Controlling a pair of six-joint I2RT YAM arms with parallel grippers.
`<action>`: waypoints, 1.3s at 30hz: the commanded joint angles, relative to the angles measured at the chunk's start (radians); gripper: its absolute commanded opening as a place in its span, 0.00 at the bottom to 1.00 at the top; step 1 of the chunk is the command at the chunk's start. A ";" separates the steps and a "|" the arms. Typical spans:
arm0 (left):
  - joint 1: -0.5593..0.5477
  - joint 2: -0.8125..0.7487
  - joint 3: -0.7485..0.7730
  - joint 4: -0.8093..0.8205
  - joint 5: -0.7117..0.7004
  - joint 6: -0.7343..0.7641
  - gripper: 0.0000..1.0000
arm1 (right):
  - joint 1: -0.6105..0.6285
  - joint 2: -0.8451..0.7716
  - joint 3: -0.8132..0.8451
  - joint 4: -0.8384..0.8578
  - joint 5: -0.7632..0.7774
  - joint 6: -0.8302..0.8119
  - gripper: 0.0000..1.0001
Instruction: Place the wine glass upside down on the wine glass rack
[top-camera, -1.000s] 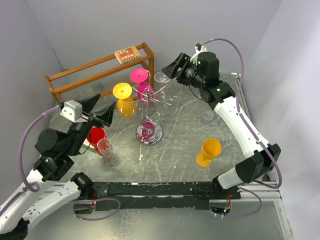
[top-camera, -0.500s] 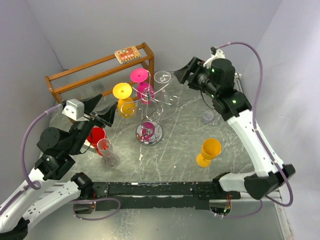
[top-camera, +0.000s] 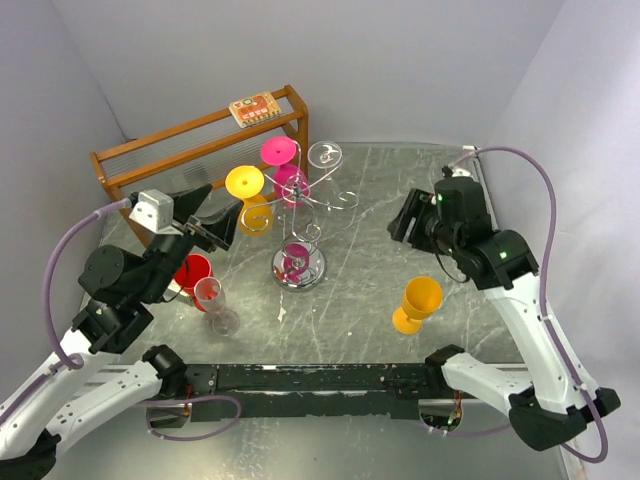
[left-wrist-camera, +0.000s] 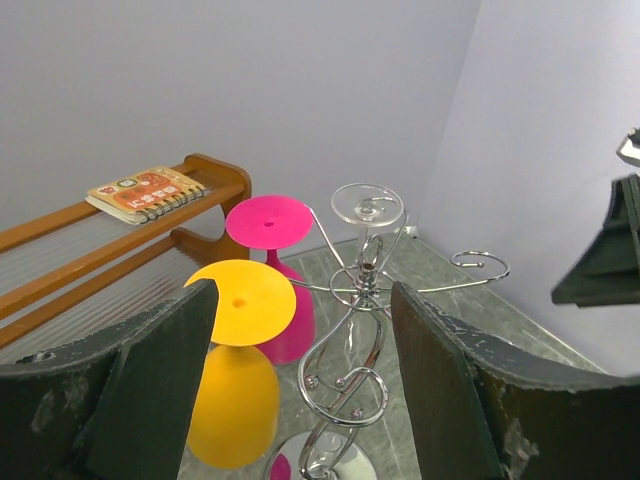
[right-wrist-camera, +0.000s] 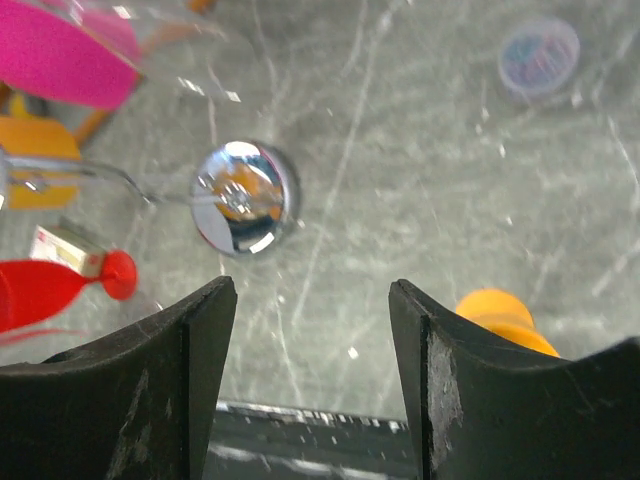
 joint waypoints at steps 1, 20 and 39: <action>-0.002 0.008 0.036 -0.002 0.021 -0.013 0.81 | 0.001 -0.060 -0.038 -0.220 -0.030 0.006 0.63; -0.003 0.006 -0.011 0.057 -0.037 0.003 0.80 | 0.001 -0.097 -0.302 -0.316 -0.061 0.094 0.53; -0.004 -0.014 -0.023 0.060 -0.066 0.000 0.80 | 0.001 -0.029 -0.346 -0.213 0.003 0.074 0.21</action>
